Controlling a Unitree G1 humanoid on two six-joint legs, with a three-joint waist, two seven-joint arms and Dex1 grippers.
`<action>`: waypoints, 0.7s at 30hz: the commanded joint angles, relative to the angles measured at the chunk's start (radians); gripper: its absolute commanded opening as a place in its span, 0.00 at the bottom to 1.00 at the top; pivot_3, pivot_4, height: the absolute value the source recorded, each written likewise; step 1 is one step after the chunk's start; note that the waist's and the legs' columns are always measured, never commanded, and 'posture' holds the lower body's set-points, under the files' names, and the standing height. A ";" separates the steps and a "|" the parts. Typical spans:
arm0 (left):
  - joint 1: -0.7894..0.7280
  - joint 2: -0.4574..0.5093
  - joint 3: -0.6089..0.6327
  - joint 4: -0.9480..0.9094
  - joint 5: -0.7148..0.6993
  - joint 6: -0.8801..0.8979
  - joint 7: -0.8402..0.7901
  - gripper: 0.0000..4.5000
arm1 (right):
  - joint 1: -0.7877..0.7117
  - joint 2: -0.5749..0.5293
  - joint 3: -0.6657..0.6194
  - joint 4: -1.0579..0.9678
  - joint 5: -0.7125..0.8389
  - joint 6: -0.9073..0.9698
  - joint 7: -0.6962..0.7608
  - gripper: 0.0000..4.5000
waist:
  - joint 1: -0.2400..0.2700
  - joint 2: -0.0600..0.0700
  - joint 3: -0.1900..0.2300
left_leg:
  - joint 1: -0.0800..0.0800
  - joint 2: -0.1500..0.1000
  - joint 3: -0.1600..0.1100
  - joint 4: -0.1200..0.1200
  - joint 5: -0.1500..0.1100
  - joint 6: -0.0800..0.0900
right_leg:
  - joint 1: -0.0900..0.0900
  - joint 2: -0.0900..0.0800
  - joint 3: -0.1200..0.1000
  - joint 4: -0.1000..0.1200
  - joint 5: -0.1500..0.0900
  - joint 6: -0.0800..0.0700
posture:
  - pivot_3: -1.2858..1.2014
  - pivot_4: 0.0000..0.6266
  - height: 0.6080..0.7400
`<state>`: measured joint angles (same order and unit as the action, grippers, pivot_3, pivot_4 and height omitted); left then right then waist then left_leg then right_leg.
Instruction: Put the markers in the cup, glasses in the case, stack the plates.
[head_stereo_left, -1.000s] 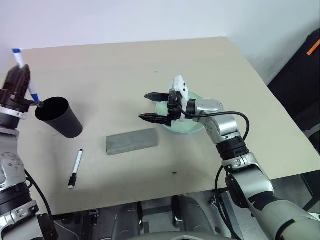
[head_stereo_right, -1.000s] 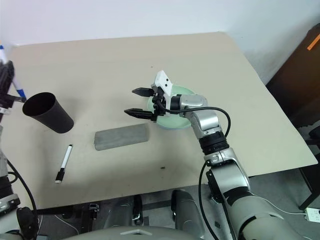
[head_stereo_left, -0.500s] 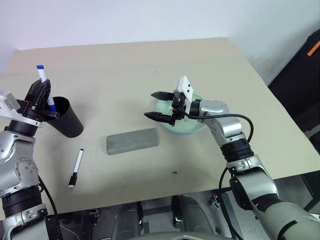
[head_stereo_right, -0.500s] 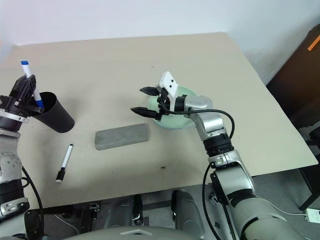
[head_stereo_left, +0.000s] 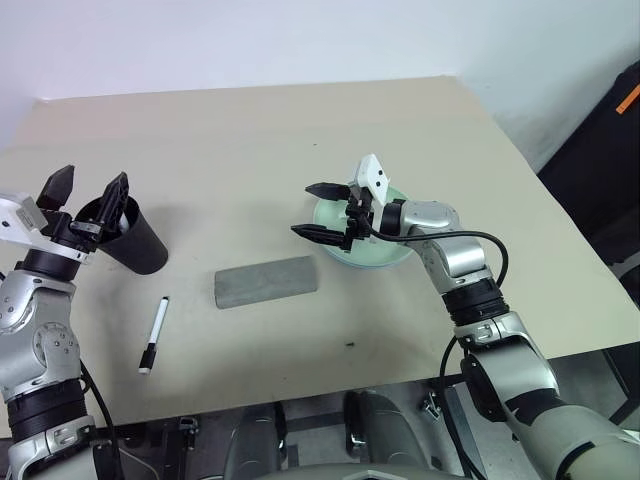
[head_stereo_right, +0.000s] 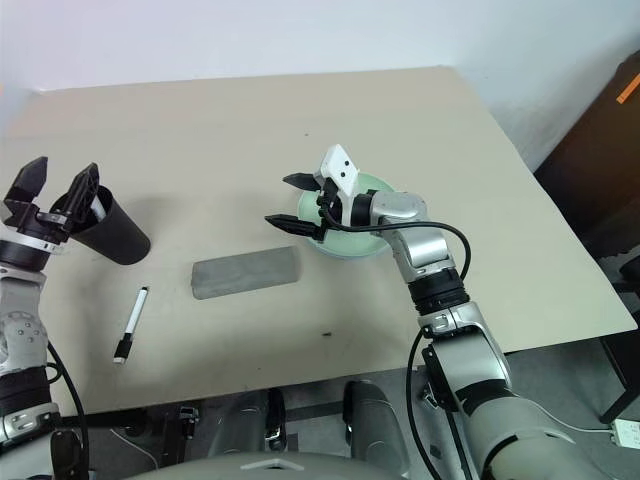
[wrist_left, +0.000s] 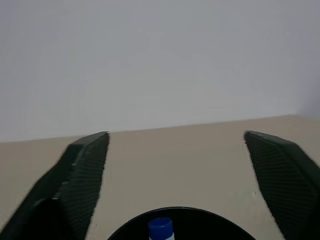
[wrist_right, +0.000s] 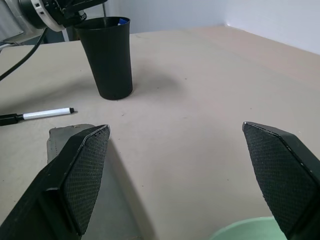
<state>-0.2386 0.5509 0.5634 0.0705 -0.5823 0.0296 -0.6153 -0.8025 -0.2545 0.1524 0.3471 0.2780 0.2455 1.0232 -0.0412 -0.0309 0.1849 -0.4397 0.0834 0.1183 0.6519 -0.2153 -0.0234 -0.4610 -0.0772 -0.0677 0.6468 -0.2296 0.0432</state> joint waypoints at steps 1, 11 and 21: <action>0.003 0.015 0.017 -0.116 -0.045 0.032 0.025 0.99 | -0.011 0.008 -0.022 -0.034 0.017 -0.027 0.002 1.00 | 0.000 0.000 0.000 | 0.000 0.000 0.000 0.000 0.000 0.000 | 0.000 0.000 0.000 0.000 0.000 0.000 | 0.52 0.24 0.96; 0.214 0.046 0.138 -0.516 -0.191 0.191 0.134 0.99 | -0.016 0.021 -0.032 0.006 0.030 -0.057 0.018 1.00 | -0.002 0.000 0.000 | 0.000 0.000 0.000 -0.001 0.000 0.000 | 0.000 0.000 0.000 0.000 0.000 0.000 | 0.52 0.24 0.96; 0.585 0.025 0.248 -0.859 -0.439 0.368 0.243 0.99 | -0.033 0.025 -0.032 0.067 0.022 -0.080 0.047 1.00 | -0.003 0.000 0.000 | 0.000 0.000 0.000 -0.001 -0.001 -0.002 | 0.000 -0.001 0.001 -0.002 -0.001 -0.001 | 0.52 0.24 0.96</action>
<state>0.3203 0.5741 0.7653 -0.7174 -0.9576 0.3827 -0.3858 -0.8066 -0.2333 0.1412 0.4204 0.2891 0.1882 1.0615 -0.0439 -0.0304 0.1852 -0.4396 0.0837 0.1179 0.6512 -0.2166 -0.0259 -0.4612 -0.0777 -0.0671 0.6449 -0.2307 0.0413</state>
